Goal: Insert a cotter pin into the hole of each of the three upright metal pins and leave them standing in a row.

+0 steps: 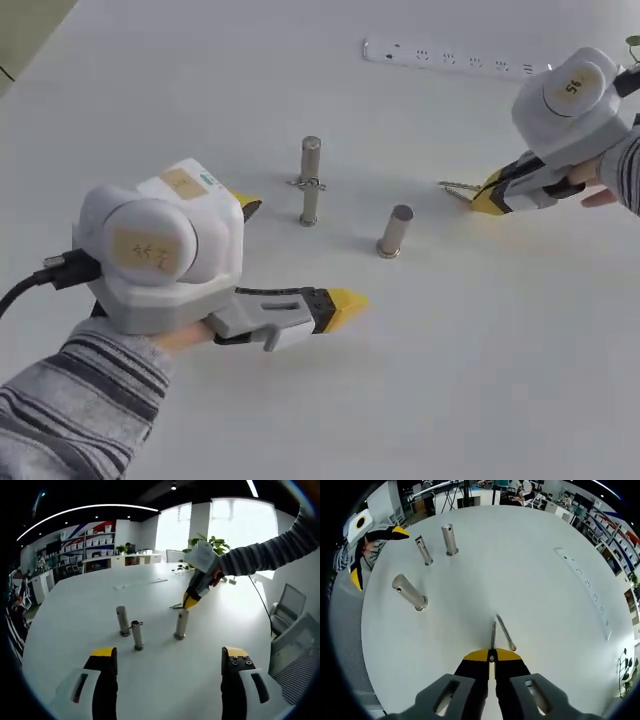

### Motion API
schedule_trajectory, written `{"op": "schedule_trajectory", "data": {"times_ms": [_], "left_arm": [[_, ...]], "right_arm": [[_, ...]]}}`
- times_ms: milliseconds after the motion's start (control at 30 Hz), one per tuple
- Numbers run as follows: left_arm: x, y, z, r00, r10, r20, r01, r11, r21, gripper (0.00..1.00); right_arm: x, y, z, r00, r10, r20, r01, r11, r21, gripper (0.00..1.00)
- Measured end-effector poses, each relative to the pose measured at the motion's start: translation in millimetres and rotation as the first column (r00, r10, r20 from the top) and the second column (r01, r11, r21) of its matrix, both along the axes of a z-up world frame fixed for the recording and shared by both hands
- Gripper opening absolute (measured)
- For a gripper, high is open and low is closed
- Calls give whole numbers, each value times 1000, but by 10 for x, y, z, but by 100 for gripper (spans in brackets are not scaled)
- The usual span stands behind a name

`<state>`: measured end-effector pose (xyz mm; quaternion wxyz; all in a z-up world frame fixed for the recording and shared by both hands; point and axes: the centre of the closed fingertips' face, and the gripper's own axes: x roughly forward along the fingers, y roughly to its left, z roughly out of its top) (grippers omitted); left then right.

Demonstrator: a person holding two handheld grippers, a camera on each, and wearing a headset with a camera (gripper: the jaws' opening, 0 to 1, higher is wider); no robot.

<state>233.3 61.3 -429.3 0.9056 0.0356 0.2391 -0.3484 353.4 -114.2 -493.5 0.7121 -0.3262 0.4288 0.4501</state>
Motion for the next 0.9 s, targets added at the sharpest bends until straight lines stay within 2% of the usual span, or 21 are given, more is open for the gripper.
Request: {"op": "schedule_trajectory", "data": {"times_ms": [133,200,400,533,600,633,700,767,900], "left_arm": [[-19,5,-34,1000,-7,-12,8,1000,11,80],[-20,0,-34,1000,-11,-8,11,1000,16,79],[-13,-10,-17,1000,-10,-2,10,1000,15,74],[-7,-11,26,1000,-14,17,14,999,36,69],[-8,-35,52,1000,-19,17,18,999,27,67],[-4,-59,81,1000,-18,22,17,1000,7,65],[-17,-99,107,1000,-21,10,21,1000,-18,63],[-25,-121,108,1000,-25,2,25,999,-24,61],[-60,-187,113,999,-39,-23,39,999,-38,56]], "right_arm": [[-2,5,62,999,18,51,-19,1000,16,0],[-13,-8,74,999,2,46,-4,999,42,0],[-110,18,217,993,10,117,-19,996,82,0],[-210,41,288,988,30,155,-44,995,88,0],[-278,54,324,985,39,167,-54,994,90,0],[-310,64,341,984,40,171,-57,994,96,0],[-381,92,380,981,51,187,-72,992,106,0],[-436,126,433,968,91,233,-116,989,96,0],[-600,171,474,946,169,276,-190,981,51,0]]}}
